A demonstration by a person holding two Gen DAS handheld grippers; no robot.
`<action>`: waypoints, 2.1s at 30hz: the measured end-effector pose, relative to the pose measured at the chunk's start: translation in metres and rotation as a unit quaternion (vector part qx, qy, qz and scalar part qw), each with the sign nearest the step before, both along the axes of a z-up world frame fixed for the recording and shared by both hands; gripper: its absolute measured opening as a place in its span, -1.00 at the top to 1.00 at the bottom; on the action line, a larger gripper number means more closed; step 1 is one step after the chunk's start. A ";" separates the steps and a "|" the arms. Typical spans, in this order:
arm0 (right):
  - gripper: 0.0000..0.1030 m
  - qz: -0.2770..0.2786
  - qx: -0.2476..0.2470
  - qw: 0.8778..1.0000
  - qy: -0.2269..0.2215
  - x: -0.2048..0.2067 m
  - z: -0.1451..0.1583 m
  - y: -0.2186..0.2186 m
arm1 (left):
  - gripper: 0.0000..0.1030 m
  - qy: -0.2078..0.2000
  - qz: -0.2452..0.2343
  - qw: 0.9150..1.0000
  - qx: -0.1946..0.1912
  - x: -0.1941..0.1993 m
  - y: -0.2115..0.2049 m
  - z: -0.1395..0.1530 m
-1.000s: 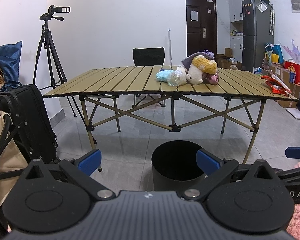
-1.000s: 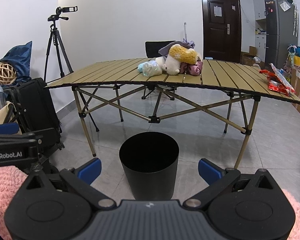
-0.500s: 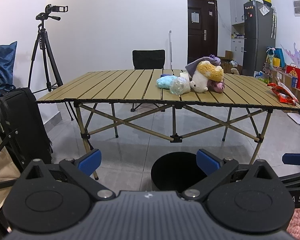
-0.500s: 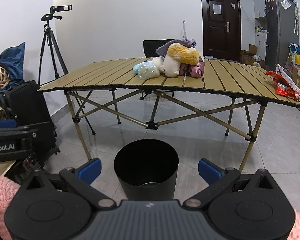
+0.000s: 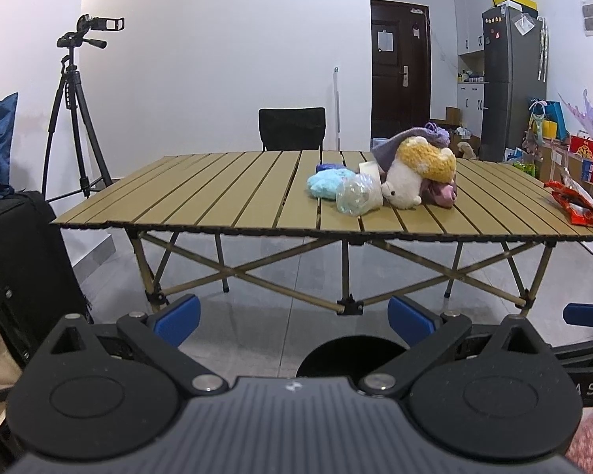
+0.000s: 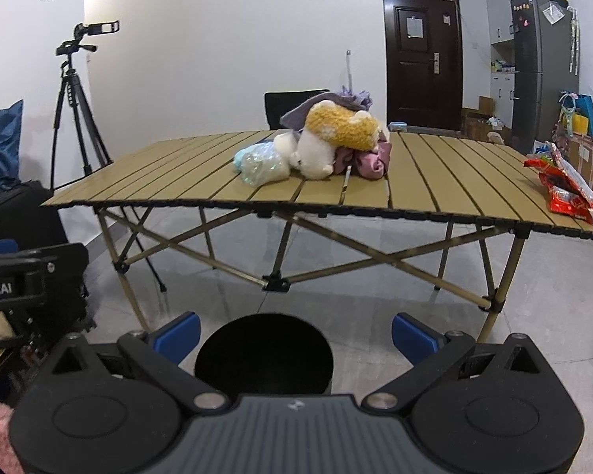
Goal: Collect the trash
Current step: 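Move both tools toward the pile of items on the table, then grasp the clear plastic bag with the left gripper while the right grasps the yellow plush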
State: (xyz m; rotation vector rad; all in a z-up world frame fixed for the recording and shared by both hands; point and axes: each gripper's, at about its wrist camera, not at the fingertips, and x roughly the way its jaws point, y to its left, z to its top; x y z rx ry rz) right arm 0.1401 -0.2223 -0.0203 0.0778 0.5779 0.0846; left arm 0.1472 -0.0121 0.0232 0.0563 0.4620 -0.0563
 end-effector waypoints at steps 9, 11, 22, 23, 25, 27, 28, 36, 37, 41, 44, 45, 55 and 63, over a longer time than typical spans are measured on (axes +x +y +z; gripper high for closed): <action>-1.00 -0.020 -0.009 0.999 -0.027 0.042 0.003 -0.013 | -1.00 -0.011 0.000 1.000 -0.004 0.051 -0.013 0.005; -1.00 -0.027 -0.008 0.999 -0.033 0.052 0.005 -0.017 | -1.00 -0.011 0.004 1.000 -0.007 0.063 -0.015 0.006; -1.00 -0.042 -0.026 0.997 -0.054 0.105 0.001 -0.034 | -1.00 0.012 0.008 0.999 -0.031 0.134 -0.028 0.000; -1.00 -0.044 -0.029 0.997 -0.055 0.109 0.001 -0.035 | -1.00 0.014 0.007 0.999 -0.034 0.141 -0.030 -0.001; -1.00 -0.047 -0.031 0.997 -0.061 0.116 0.002 -0.039 | -1.00 0.020 0.004 0.999 -0.038 0.154 -0.032 -0.002; -1.00 -0.051 -0.035 0.996 -0.068 0.125 0.004 -0.042 | -1.00 0.022 0.005 0.999 -0.039 0.166 -0.036 -0.002; -1.00 -0.052 -0.034 0.996 -0.072 0.130 0.005 -0.045 | -1.00 0.022 0.004 0.999 -0.039 0.170 -0.038 -0.001; -1.00 -0.050 -0.021 0.996 -0.065 0.170 0.006 -0.061 | -1.00 0.020 0.004 0.999 -0.043 0.210 -0.052 0.000; -1.00 -0.048 -0.022 0.997 -0.063 0.174 0.005 -0.061 | -1.00 0.024 0.001 0.999 -0.048 0.214 -0.053 -0.001; -1.00 -0.056 -0.053 0.994 -0.074 0.192 0.002 -0.060 | -1.00 0.047 -0.005 0.996 -0.071 0.234 -0.057 -0.009; -1.00 -0.065 -0.036 0.995 -0.066 0.202 -0.002 -0.068 | -1.00 0.045 0.000 0.997 -0.064 0.244 -0.064 -0.015; -1.00 -0.067 -0.029 0.995 -0.064 0.204 -0.003 -0.071 | -1.00 0.044 0.000 0.997 -0.062 0.248 -0.067 -0.016; -1.00 -0.102 -0.025 0.993 -0.055 0.210 -0.013 -0.082 | -0.86 0.037 -0.005 0.997 -0.072 0.280 -0.079 -0.033; -1.00 -0.110 -0.019 0.992 -0.059 0.214 -0.013 -0.083 | 0.10 0.055 -0.030 0.992 -0.108 0.293 -0.071 -0.043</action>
